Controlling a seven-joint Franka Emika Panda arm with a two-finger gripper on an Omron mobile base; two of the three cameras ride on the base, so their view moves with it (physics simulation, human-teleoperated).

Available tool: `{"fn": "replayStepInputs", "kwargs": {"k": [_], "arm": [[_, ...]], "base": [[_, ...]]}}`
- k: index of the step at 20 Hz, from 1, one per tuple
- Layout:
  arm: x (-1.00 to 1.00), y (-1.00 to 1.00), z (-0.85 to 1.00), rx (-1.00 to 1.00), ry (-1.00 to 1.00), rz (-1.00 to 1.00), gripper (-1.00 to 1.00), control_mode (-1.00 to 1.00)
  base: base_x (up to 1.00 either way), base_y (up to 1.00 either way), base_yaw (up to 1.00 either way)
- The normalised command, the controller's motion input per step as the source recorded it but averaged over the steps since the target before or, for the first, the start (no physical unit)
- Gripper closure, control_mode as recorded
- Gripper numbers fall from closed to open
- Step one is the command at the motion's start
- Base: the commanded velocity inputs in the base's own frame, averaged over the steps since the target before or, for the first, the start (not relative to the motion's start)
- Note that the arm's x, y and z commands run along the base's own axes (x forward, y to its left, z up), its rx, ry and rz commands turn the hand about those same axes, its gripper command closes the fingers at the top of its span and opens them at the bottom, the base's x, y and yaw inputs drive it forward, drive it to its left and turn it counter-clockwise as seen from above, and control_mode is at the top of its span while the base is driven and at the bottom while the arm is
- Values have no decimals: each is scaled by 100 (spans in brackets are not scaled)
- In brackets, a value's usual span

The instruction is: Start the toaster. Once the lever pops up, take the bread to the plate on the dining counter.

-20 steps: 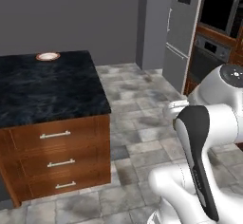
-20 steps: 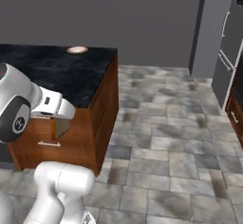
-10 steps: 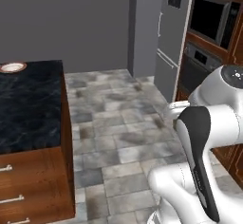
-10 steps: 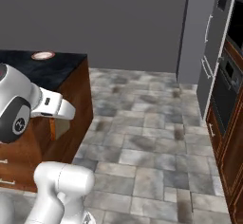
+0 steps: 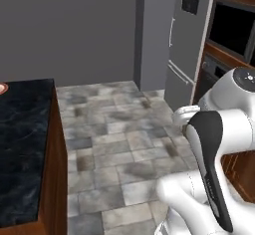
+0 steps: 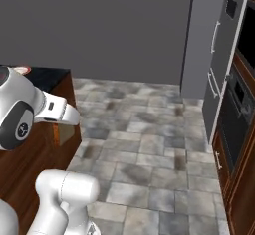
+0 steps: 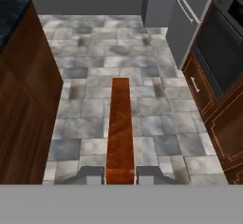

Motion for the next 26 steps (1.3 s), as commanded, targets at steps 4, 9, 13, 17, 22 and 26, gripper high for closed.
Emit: {"fn": "replayStepInputs", "kwargs": {"k": [4,9,13,17,22,26], "arm": [[0,0,0,0,0,0,100,100],[0,0,0,0,0,0,100,100],[0,0,0,0,0,0,100,100],[0,0,0,0,0,0,100,100],[0,0,0,0,0,0,100,100],[0,0,0,0,0,0,100,100]], "base": [[100,-8,2],[100,-50,4],[100,-62,4],[100,-62,7],[100,-30,9],[100,-11,12]]}}
